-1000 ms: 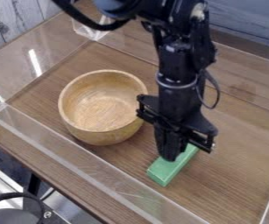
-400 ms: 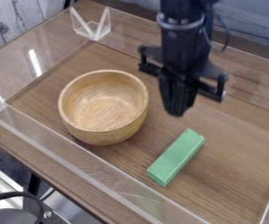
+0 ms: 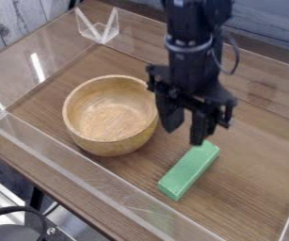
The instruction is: Put the green block in the brown bowl
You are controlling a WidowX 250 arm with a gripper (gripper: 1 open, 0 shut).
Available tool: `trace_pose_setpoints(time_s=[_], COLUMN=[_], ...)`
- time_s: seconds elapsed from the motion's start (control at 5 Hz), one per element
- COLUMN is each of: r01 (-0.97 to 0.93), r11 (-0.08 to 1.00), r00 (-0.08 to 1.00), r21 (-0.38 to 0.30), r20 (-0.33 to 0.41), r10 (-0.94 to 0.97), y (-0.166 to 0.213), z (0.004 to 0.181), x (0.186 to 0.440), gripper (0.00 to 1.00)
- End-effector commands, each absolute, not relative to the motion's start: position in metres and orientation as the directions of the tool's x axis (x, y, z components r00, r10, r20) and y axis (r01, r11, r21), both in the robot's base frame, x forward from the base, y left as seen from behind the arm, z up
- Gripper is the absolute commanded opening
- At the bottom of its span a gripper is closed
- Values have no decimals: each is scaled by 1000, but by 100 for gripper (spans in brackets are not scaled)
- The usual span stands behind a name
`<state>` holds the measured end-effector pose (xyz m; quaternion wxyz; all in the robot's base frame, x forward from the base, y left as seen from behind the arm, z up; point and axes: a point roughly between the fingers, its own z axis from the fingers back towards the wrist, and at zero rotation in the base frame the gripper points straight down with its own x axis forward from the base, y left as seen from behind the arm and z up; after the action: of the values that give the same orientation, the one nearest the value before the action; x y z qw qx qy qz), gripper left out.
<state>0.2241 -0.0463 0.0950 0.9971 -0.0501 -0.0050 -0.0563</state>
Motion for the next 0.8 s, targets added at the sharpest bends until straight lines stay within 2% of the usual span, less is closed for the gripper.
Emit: trace_pose_setpoints(time_s=[0.0,0.6], r01=[131,141], r11=[987,987], r00=[991,990], r21=[-96,-72], r20=[37,-7], r10=[-128,-142], y=[-50,-53], z=[88,47], x=[229,230], gripper=[100,100])
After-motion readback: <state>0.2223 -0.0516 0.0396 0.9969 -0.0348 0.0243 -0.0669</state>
